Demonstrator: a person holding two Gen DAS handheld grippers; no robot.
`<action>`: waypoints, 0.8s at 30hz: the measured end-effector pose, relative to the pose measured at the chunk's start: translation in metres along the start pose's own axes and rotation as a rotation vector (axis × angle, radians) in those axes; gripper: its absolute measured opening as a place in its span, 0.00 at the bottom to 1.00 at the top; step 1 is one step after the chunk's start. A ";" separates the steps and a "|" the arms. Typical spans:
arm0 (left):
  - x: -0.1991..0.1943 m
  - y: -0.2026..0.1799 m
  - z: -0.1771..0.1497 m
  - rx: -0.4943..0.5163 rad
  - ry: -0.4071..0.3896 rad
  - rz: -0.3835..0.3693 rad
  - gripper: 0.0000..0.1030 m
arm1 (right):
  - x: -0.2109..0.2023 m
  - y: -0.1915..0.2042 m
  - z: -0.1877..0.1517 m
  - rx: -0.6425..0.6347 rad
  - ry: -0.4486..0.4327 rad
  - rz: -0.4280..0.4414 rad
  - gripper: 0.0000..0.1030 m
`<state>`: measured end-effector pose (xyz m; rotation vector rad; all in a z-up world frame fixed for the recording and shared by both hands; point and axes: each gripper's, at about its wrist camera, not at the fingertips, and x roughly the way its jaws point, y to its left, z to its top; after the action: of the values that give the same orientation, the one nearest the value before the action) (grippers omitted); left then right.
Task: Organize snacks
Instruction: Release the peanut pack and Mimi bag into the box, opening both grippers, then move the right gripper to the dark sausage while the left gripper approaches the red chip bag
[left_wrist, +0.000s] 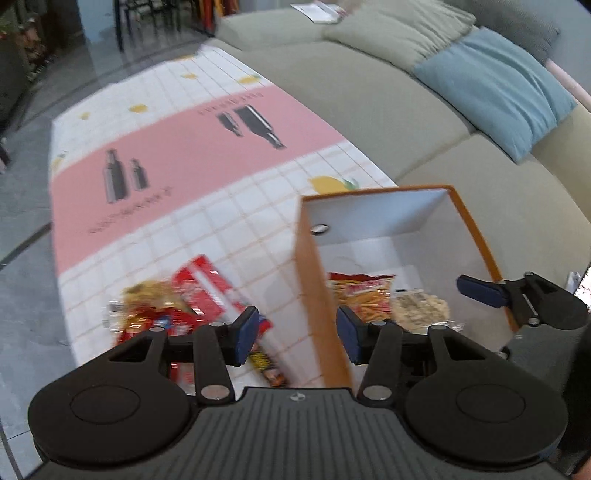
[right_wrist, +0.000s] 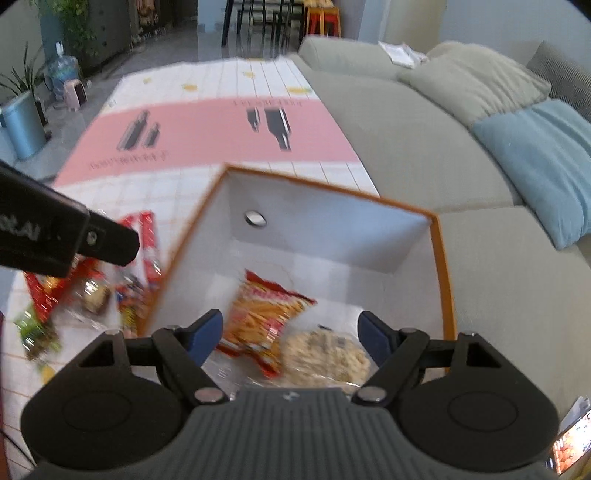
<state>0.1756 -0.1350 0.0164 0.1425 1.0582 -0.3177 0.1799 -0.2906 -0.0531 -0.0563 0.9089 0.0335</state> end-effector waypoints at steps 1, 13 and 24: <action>-0.004 0.005 -0.002 -0.001 -0.011 0.008 0.56 | -0.005 0.004 0.001 0.003 -0.016 0.007 0.76; -0.042 0.086 -0.047 -0.069 -0.089 0.044 0.62 | -0.057 0.074 -0.008 0.071 -0.152 0.104 0.75; -0.029 0.129 -0.084 0.048 -0.105 0.032 0.66 | -0.044 0.125 -0.029 -0.027 -0.118 0.183 0.58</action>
<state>0.1341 0.0148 -0.0042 0.1833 0.9438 -0.3188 0.1238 -0.1681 -0.0404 0.0038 0.7933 0.2177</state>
